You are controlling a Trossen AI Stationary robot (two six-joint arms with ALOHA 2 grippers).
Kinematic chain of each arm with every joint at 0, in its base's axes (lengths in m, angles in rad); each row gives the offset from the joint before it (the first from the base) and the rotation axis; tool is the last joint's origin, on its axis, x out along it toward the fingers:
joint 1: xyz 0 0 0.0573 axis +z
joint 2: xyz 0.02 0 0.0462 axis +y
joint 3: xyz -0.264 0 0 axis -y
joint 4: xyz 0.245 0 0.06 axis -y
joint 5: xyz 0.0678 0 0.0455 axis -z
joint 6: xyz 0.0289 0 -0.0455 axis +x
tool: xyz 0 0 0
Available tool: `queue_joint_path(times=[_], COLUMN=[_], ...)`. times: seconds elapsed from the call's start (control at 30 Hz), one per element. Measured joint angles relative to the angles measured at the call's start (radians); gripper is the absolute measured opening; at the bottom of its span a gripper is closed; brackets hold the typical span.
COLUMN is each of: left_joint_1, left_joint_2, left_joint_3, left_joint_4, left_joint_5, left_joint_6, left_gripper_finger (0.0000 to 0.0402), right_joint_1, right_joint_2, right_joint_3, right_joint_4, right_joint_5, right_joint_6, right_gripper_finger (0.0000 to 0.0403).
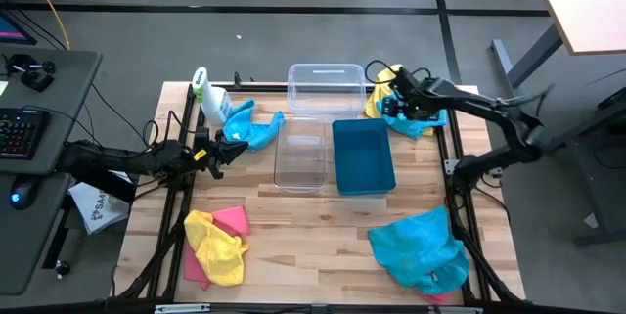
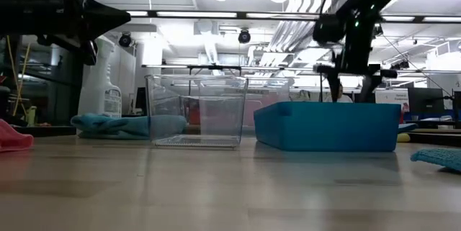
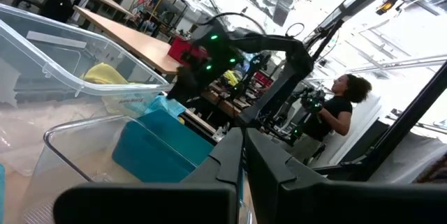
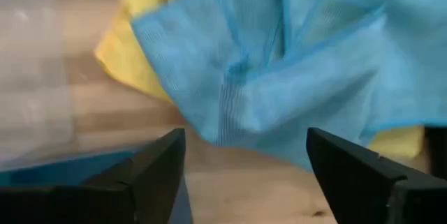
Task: Sort microfiber towel by color & place in baskets
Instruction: Put the top right blue towel into the top transparent bin
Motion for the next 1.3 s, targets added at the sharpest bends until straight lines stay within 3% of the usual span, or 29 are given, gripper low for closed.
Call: queue_joint_path(times=[0.1, 0.3, 0.57, 0.7, 0.83, 0.9, 0.93, 1.1, 1.3], left_joint_1=[0.0, 0.0, 0.0, 0.0, 0.0, 0.0, 0.0, 0.0, 0.0], left_joint_2=[0.0, 0.0, 0.0, 0.0, 0.0, 0.0, 0.0, 0.0, 0.0], left_joint_3=[0.0, 0.0, 0.0, 0.0, 0.0, 0.0, 0.0, 0.0, 0.0], left_joint_4=[0.0, 0.0, 0.0, 0.0, 0.0, 0.0, 0.0, 0.0, 0.0], left_joint_5=[0.0, 0.0, 0.0, 0.0, 0.0, 0.0, 0.0, 0.0, 0.0], left_joint_6=[0.0, 0.0, 0.0, 0.0, 0.0, 0.0, 0.0, 0.0, 0.0], left_gripper_finger=[0.0007, 0.0007, 0.0007, 0.0007, 0.0007, 0.0007, 0.0007, 0.0007, 0.0007], right_joint_1=[-0.007, -0.007, -0.023, -0.042, -0.054, -0.053, -0.053, -0.053, -0.053], right_joint_2=[0.042, 0.102, 0.171, 0.203, 0.194, 0.157, 0.13, -0.073, -0.346], right_joint_3=[0.0, 0.0, 0.0, 0.0, 0.0, 0.0, 0.0, 0.031, 0.171], right_joint_4=[0.006, 0.034, 0.085, 0.127, 0.095, 0.078, 0.075, 0.018, 0.038], right_joint_5=[-0.007, 0.124, 0.12, 0.119, 0.12, 0.123, 0.123, 0.125, 0.126], right_joint_6=[0.0, 0.029, -0.034, -0.077, -0.164, -0.223, -0.252, -0.307, -0.354], right_gripper_finger=[0.0304, 0.0299, 0.026, 0.0213, 0.0104, 0.0034, 0.0018, 0.0007, 0.0003])
